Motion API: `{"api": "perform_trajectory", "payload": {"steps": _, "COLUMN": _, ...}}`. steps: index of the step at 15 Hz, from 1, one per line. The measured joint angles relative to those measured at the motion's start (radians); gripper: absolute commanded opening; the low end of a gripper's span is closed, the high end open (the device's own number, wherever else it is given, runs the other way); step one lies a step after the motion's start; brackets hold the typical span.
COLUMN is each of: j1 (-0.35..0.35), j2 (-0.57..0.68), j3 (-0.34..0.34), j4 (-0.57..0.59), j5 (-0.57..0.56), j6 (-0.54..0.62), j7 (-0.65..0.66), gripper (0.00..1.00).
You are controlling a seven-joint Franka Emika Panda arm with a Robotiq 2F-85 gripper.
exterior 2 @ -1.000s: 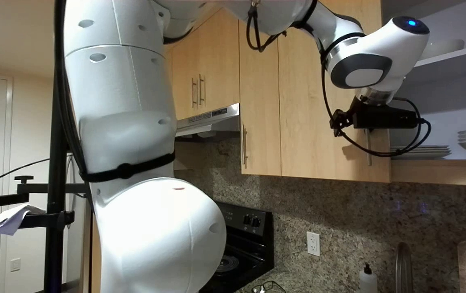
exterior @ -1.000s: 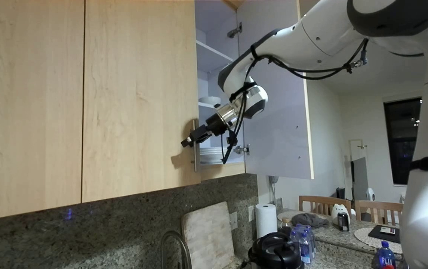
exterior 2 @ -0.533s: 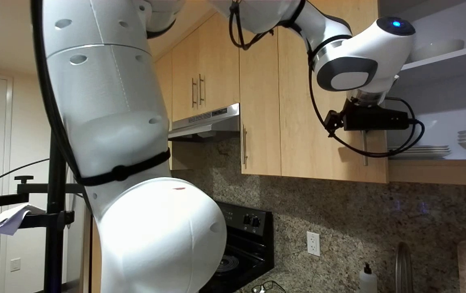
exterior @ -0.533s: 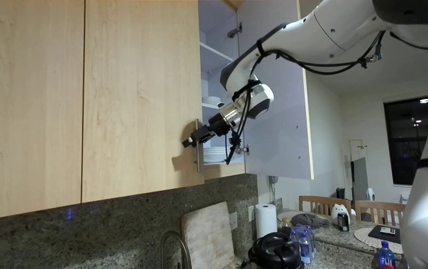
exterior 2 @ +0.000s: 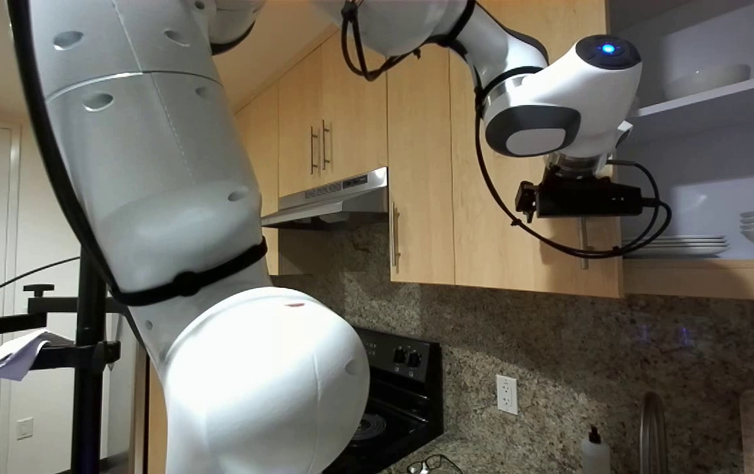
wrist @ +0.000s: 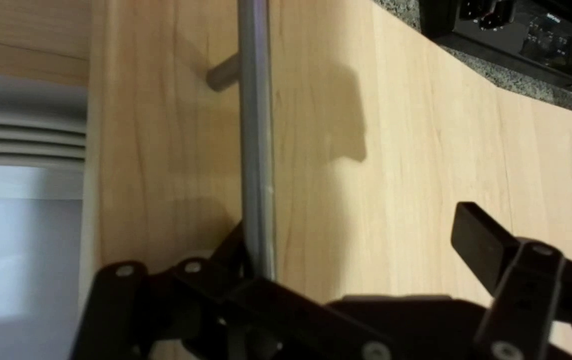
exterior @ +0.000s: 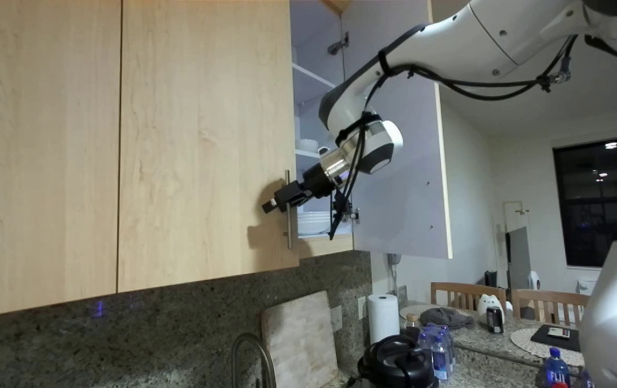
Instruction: Open the left door of the first upper cabinet from the right
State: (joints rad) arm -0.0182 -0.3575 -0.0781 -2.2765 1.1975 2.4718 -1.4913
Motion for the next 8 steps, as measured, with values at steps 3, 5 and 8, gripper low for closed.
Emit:
{"api": "perform_trajectory", "payload": {"steps": 3, "j1": 0.008, "j2": -0.031, "j3": 0.003, "j4": -0.035, "j5": 0.033, "j6": 0.024, "j7": -0.012, "gripper": 1.00}}
{"api": "perform_trajectory", "payload": {"steps": 5, "j1": 0.008, "j2": -0.050, "j3": 0.004, "j4": -0.054, "j5": 0.036, "j6": 0.027, "j7": -0.015, "gripper": 1.00}}
{"api": "perform_trajectory", "payload": {"steps": 8, "j1": 0.008, "j2": -0.072, "j3": 0.005, "j4": -0.076, "j5": 0.039, "j6": 0.027, "j7": -0.017, "gripper": 1.00}}
